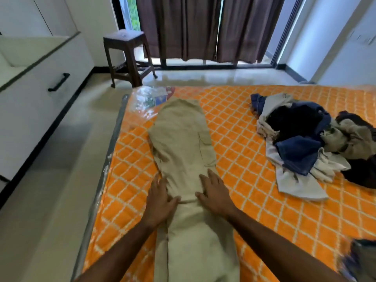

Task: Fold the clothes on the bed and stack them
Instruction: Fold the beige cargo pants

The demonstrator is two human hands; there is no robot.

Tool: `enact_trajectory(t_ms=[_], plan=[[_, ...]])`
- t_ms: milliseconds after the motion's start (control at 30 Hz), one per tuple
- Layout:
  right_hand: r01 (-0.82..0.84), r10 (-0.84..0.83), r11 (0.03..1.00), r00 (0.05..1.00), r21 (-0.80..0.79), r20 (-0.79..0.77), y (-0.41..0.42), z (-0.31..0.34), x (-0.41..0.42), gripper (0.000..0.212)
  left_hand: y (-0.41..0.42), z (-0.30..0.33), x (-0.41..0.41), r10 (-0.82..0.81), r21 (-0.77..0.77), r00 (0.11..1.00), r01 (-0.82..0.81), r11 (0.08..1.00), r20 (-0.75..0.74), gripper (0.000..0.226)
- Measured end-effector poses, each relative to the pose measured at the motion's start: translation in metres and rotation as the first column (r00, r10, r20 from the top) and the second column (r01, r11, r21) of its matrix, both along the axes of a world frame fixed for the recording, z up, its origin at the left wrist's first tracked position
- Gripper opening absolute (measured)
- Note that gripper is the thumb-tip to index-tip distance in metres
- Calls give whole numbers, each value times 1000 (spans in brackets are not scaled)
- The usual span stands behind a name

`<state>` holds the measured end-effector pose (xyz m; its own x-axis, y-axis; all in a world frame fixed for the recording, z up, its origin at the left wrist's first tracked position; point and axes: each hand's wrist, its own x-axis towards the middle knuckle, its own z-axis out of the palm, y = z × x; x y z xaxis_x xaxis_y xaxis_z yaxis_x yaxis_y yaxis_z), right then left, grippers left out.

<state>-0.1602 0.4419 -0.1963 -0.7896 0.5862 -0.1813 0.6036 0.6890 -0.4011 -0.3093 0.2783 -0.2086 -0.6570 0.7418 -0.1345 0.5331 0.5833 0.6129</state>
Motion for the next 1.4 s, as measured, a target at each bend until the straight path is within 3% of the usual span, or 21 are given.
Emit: enact_trajectory(t_ms=[67,133,200,267,333,433,533,600,667,733,800,900,1000,1100,1167,1233,1333,1400], plan=[[113,-125,983,989,-146,-75,-21,4,33,89,-22,7,22,156,85,968,-176,981,196,99],[250,-303,915,945,-318,-127,-43,11,63,91,-39,19,40,219,80,861,-286,955,459,103],[365,-469,796,876,-482,-111,-64,21,86,76,-58,30,60,214,38,745,-306,951,632,99],[404,-574,665,815,-629,-84,-81,27,103,53,-77,40,79,213,-10,716,-276,961,665,81],[321,-569,515,821,-795,-37,-99,32,124,39,-100,47,102,166,-42,619,-209,977,767,71],[201,-510,210,858,-957,68,-125,37,146,67,-126,60,135,176,-122,291,-193,974,940,73],[102,-512,-51,851,-994,113,-142,56,161,53,-139,80,154,110,-54,183,-286,957,977,53],[23,-538,-158,837,-987,105,-143,68,169,47,-146,102,163,70,-16,132,-371,928,989,44],[-37,-555,-160,830,-986,59,-141,79,179,49,-154,113,172,29,50,179,-422,905,983,40],[2,-553,-81,832,-997,47,-144,91,188,46,-163,114,181,16,116,276,-453,884,961,44],[33,-546,-55,836,-998,58,-154,93,200,40,-172,111,199,73,90,340,-442,893,938,47],[60,-573,99,819,-993,-8,-168,80,209,39,-182,98,216,247,29,474,-502,865,845,63],[201,-644,275,765,-940,-25,-185,65,218,60,-195,82,228,281,69,543,-536,841,792,71],[273,-667,346,745,-898,-31,-204,62,225,46,-201,81,237,315,27,547,-528,849,776,45],[256,-653,343,756,-904,-34,-213,66,227,40,-200,85,239,377,-66,499,-534,843,780,23],[232,-658,287,753,-930,-15,-215,72,229,39,-200,87,239,383,-145,414,-501,853,826,31],[185,-691,157,722,-970,25,-220,77,230,29,-199,96,242,363,-200,386,-402,894,848,26],[182,-706,122,707,-976,43,-221,76,230,27,-197,99,245,378,-247,345,-366,897,859,20]])
